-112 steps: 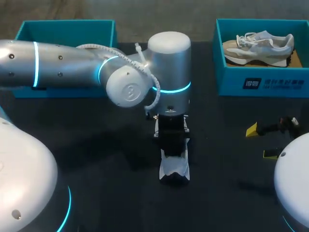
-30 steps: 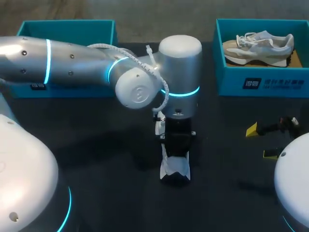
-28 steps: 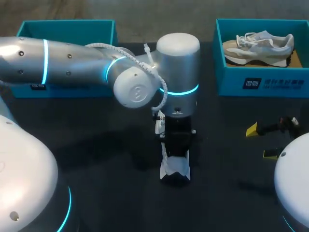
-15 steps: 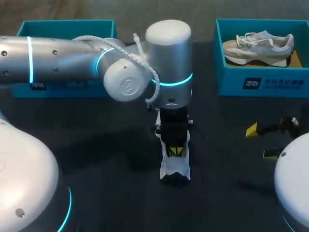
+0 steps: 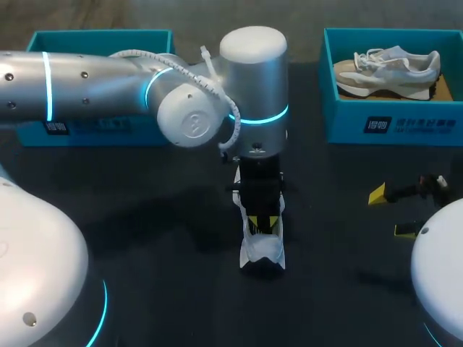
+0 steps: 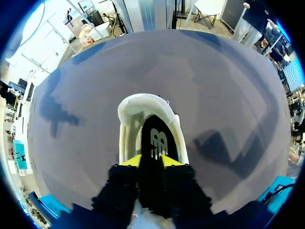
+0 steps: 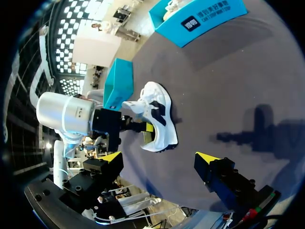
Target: Take the shoe out of the shoebox, open the shoe tongue, remove and reinsert the insole, then place the shoe into the shoebox
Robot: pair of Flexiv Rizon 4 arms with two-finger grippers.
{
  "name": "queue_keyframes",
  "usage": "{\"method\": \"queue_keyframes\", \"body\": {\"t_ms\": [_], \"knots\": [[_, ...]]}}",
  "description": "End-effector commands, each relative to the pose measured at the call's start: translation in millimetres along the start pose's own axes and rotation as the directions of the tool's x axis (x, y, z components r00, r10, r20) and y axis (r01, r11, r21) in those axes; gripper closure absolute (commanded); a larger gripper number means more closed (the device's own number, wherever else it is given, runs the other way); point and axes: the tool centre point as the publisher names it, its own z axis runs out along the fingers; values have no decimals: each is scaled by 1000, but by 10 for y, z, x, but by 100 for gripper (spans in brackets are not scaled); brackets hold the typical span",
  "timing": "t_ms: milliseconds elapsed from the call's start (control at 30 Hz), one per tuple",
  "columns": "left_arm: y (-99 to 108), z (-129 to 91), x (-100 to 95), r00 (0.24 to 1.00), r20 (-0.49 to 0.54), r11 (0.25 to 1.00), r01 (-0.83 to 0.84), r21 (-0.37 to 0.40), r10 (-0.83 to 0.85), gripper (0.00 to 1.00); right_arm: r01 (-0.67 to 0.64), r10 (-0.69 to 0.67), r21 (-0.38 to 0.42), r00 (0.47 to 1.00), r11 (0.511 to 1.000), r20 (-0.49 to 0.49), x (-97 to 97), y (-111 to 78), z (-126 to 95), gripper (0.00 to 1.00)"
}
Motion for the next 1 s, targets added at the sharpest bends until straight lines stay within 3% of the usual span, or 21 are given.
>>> {"method": "queue_keyframes", "body": {"t_ms": [33,133,200,300,500,1000], "knots": [[61,7,-2,1000,-8,1000,5,5,-5,45,-1,1,-12,1000,1000,3,6,-85,-59,0],[108,4,27,1000,-16,1000,15,2,-15,24,-1,1,-12,1000,1000,3,6,-85,-59,0],[151,-1,36,1000,-15,1000,27,1,-27,20,-1,1,-12,1000,1000,3,6,-85,-59,0],[189,-7,41,999,-17,999,33,-1,-33,20,-1,1,-12,1000,1000,3,6,-85,-59,0],[247,-69,26,999,-13,999,37,-11,-37,11,-1,1,-12,1000,1000,3,6,-85,-59,0],[345,-231,9,1000,-10,999,21,-36,-21,12,-1,1,-12,1000,1000,3,6,-85,-59,0]]}}
